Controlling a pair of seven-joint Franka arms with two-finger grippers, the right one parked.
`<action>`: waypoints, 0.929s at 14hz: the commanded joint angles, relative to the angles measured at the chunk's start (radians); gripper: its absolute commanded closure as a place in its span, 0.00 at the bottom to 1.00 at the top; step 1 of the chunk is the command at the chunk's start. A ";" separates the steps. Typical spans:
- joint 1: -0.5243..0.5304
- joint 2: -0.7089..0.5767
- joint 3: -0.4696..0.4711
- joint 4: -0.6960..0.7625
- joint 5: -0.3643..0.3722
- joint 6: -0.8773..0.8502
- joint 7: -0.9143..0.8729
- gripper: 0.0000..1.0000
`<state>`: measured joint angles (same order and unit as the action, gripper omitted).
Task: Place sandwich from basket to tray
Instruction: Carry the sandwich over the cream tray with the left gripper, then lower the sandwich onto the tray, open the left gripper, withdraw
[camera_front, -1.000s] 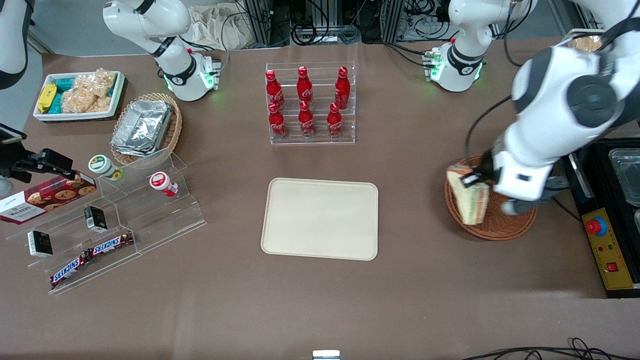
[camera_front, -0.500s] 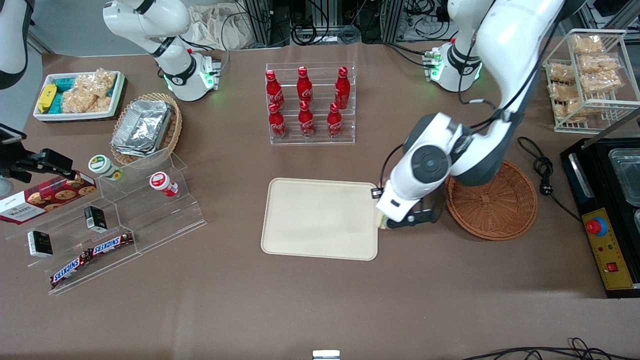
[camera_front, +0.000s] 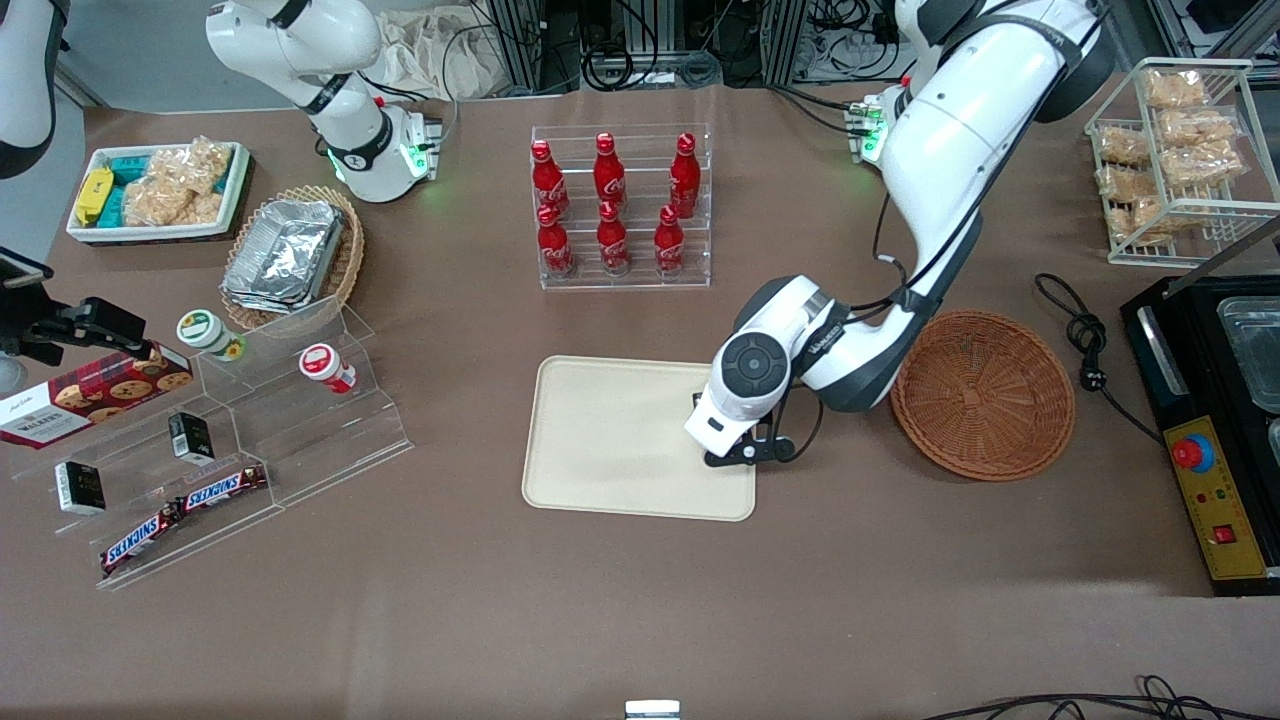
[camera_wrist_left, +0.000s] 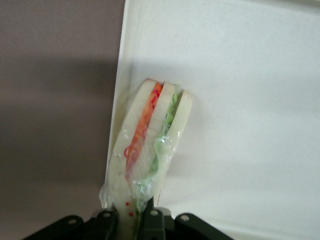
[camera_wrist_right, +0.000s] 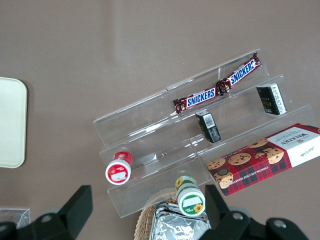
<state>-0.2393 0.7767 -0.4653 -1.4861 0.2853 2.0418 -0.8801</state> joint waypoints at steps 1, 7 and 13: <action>-0.009 0.019 0.008 0.053 0.021 0.018 -0.026 0.28; 0.026 -0.034 0.010 0.133 0.006 -0.032 -0.059 0.01; 0.173 -0.276 0.005 0.099 -0.105 -0.232 -0.024 0.01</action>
<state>-0.1253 0.6058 -0.4563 -1.3319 0.2431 1.8271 -0.9183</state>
